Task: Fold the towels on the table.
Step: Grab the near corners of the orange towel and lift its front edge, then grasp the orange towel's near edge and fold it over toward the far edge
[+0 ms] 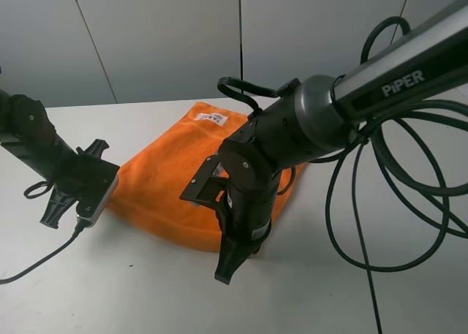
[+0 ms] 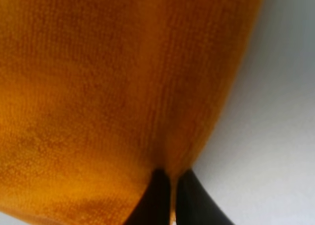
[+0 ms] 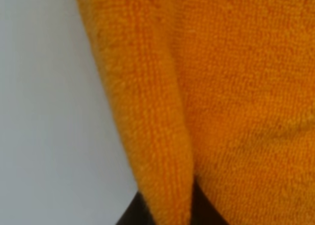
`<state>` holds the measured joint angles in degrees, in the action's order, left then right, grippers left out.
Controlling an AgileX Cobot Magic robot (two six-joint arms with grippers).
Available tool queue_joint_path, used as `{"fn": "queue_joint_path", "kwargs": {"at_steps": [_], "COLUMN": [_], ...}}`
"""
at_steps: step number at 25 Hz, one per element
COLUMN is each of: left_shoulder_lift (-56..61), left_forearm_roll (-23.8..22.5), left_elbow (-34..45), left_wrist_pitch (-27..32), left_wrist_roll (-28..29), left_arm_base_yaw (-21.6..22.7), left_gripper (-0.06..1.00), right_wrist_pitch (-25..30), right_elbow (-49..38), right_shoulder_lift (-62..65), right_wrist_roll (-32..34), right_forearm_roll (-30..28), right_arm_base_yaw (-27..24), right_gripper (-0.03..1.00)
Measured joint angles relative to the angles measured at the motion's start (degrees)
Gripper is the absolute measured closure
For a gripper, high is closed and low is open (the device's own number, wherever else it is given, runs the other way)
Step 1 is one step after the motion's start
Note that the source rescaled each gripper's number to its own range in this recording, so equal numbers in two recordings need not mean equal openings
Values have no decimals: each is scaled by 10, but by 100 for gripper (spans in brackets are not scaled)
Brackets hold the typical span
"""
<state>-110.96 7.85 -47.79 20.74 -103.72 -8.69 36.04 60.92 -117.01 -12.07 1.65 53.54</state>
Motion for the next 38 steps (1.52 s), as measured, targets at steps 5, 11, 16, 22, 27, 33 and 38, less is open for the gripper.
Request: {"fn": "queue_joint_path", "kwargs": {"at_steps": [5,11,16,22,27,33,38], "left_shoulder_lift": [-1,5,16,57,96,135,152], "left_forearm_roll": [13,37,63,100,102,105,103], "left_elbow": [0,0,2,7,8,8,8], "left_wrist_pitch": [-4,-4,2,24,28,31,33], "left_wrist_roll": [1,1,1,41,122,216,328], "left_arm_base_yaw": [0,0,0,0,-12,-67,-111], "left_gripper": [94,94,94,94,94,94,94], "right_wrist_pitch": [0,5,17,29,49,69,85], "right_elbow": [0,0,0,0,-1,-1,-1], "right_shoulder_lift": [0,9,46,72,96,120,159], "right_wrist_roll": [-9,-21,-22,-22,-14,-1,7], "right_forearm_roll": [2,0,-13,-42,-102,-134,-166], "right_arm_base_yaw": [0,0,0,0,0,-30,-69], "right_gripper": [97,97,97,97,97,97,97]}}
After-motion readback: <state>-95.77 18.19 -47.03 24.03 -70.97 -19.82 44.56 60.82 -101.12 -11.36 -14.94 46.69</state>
